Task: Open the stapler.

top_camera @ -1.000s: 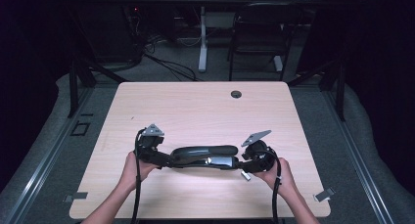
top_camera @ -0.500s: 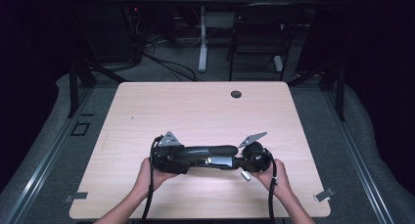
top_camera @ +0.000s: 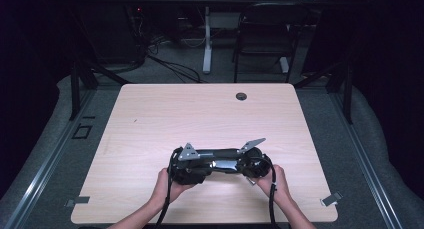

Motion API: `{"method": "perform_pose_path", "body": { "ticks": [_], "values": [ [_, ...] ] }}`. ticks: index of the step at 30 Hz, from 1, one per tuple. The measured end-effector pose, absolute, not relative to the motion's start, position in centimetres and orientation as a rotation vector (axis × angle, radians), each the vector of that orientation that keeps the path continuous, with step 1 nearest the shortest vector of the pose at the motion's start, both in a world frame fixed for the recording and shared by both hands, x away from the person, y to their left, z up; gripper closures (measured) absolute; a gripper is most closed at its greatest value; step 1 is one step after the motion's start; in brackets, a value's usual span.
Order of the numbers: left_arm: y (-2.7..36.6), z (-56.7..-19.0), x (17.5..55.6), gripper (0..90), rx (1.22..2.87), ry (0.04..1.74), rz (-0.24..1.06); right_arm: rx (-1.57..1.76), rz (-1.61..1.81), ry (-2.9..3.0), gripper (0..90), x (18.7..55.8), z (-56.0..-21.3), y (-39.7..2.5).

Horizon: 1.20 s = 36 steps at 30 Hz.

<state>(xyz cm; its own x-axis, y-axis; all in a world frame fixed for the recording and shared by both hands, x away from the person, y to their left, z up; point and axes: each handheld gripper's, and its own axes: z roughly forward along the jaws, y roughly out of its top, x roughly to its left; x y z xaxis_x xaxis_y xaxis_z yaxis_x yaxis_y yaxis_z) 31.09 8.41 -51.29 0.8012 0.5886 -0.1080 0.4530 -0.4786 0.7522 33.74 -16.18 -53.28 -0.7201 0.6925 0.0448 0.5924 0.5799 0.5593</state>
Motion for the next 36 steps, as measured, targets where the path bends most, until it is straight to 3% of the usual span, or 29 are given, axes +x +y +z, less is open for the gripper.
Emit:
{"method": "perform_pose_path", "body": {
  "ticks": [12, 18, 29, 36],
  "values": [
    [6.2, -53.4, 30.9, 81.4, 2.142, 0.807, 0.244, 1.085, 0.796, 2.613, 85.9, 34.0, -53.9, -15.3],
    [5.5, -54.1, 31.0, 89.8, 2.085, 0.835, 0.206, 1.081, 0.736, 2.607, 87.1, 34.3, -54.2, -15.1],
    [4.1, -55.6, 32.0, 90.0, 2.024, 0.931, 0.220, 1.090, 0.716, 2.577, 85.3, 34.3, -54.6, -15.0],
    [3.7, -56.0, 32.2, 90.0, 1.981, 0.941, 0.229, 1.095, 0.745, 2.568, 90.0, 34.1, -54.7, -15.1]
  ]
}}
